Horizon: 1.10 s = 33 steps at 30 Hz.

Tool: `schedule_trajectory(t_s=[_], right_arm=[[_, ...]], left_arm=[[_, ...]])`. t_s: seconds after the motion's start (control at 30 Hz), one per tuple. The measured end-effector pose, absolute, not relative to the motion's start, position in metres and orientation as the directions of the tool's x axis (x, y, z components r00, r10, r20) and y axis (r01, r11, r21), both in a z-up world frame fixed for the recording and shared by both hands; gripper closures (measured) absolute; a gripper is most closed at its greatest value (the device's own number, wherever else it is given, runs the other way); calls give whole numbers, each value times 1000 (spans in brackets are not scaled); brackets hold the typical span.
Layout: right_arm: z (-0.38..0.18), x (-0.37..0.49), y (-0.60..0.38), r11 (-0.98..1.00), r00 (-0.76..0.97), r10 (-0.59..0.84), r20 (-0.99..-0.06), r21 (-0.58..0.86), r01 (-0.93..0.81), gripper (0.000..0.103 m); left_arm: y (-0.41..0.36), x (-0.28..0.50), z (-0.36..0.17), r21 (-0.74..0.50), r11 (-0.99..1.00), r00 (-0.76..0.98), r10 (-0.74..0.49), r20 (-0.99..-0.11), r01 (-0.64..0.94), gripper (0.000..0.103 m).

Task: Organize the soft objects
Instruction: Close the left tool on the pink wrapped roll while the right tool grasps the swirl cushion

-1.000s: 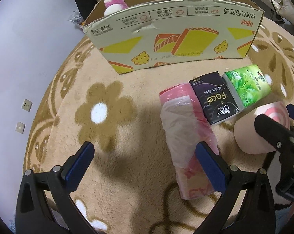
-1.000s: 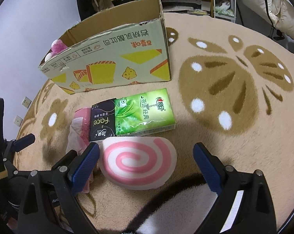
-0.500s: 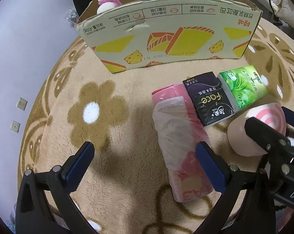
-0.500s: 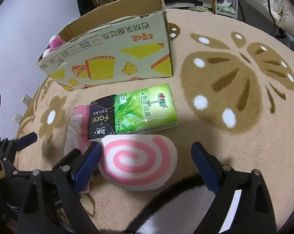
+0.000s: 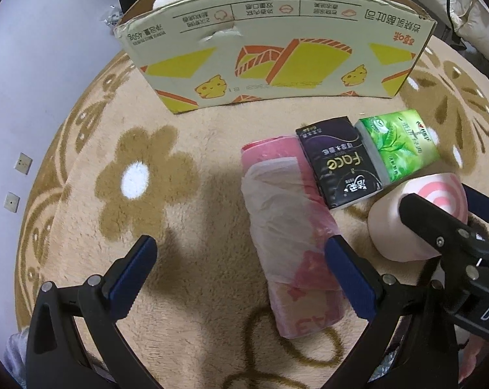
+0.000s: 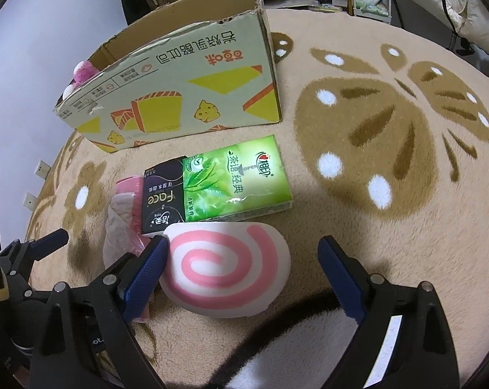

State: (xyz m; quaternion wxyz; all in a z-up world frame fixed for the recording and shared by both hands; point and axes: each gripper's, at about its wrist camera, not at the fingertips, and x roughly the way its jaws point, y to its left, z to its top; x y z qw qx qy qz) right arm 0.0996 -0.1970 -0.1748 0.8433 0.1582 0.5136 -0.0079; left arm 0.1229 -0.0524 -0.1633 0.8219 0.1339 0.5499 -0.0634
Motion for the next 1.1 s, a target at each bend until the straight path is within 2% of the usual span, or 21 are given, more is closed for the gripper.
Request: schedule_trajectory(t_s=[0.33,0.53,0.6,1.1], right_arm=[[-178,101,-194,949,460,165,-873,268,168,6],[-181,102,-192,937,453,208,-867,309,162,25],[-179,101,-191,939,456,204,-866,306,160,29],[-176,99,-192,937,467,211,-859,314,154,37]], left_arm=[[-56,123,-167,149,953,382,38,-923,264,0],[-59,122,-171,129,955,364,23,-931,268,0],[-60,122,-172,135,952,365,27,-931,274,0],[-64,121,-181,126,951,337,25,-941,282,2]])
